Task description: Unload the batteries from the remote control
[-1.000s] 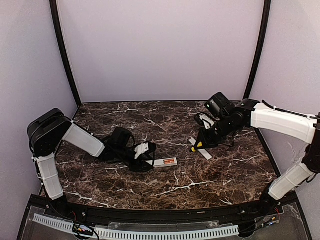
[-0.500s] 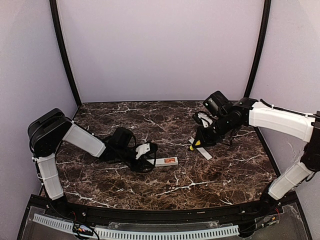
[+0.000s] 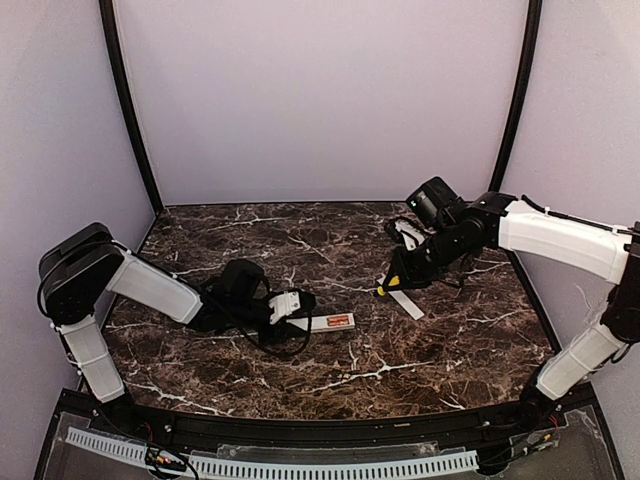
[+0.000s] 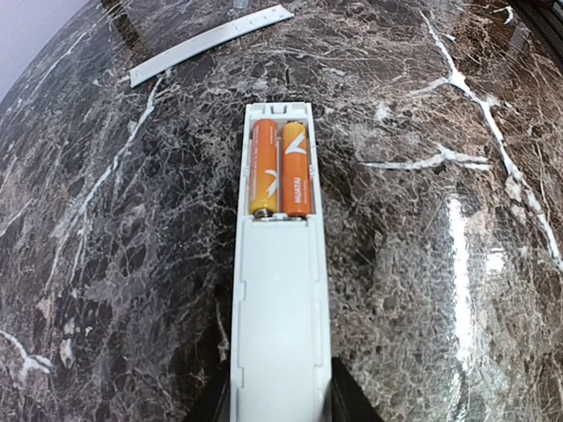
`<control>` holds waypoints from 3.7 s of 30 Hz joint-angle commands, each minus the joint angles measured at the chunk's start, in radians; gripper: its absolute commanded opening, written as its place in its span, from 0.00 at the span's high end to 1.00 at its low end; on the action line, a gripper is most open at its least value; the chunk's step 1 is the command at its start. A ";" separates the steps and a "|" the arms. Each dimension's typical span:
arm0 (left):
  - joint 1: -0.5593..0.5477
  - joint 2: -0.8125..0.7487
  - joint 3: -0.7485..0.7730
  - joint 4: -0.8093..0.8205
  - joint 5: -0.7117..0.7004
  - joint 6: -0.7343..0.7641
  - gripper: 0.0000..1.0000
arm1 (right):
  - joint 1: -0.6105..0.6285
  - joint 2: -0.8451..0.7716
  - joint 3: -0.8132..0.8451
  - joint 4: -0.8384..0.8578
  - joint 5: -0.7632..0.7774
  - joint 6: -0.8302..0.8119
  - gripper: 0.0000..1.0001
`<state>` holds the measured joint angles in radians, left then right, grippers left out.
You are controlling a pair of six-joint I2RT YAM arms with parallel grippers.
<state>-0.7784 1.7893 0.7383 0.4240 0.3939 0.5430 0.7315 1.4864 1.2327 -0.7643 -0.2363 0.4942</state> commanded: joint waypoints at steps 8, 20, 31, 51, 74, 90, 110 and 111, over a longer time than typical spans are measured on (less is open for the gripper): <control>-0.035 -0.090 -0.026 0.032 -0.099 0.066 1.00 | 0.053 -0.002 0.053 -0.015 0.030 0.032 1.00; -0.040 -0.091 -0.054 0.046 -0.186 0.105 1.00 | 0.094 0.028 0.052 -0.014 0.077 0.045 1.00; -0.041 -0.091 -0.073 0.068 -0.206 0.107 1.00 | 0.106 0.096 0.054 0.050 0.068 0.066 1.00; -0.042 -0.084 -0.073 0.074 -0.221 0.108 1.00 | 0.106 0.183 0.094 0.102 0.074 0.076 1.00; -0.046 -0.089 -0.069 0.070 -0.225 0.102 1.00 | 0.106 0.221 0.102 0.125 0.080 0.086 1.00; -0.048 -0.087 -0.068 0.071 -0.231 0.100 1.00 | 0.106 0.231 0.093 0.128 0.074 0.083 1.00; -0.050 -0.087 -0.068 0.073 -0.246 0.102 1.00 | 0.106 0.209 0.102 0.090 0.069 0.096 1.00; -0.050 -0.087 -0.068 0.072 -0.245 0.101 1.00 | 0.106 0.210 0.102 0.090 0.071 0.095 1.00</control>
<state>-0.8230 1.7344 0.6777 0.4778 0.1486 0.6437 0.8268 1.7020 1.3128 -0.6662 -0.1642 0.5819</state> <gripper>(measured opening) 0.292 0.143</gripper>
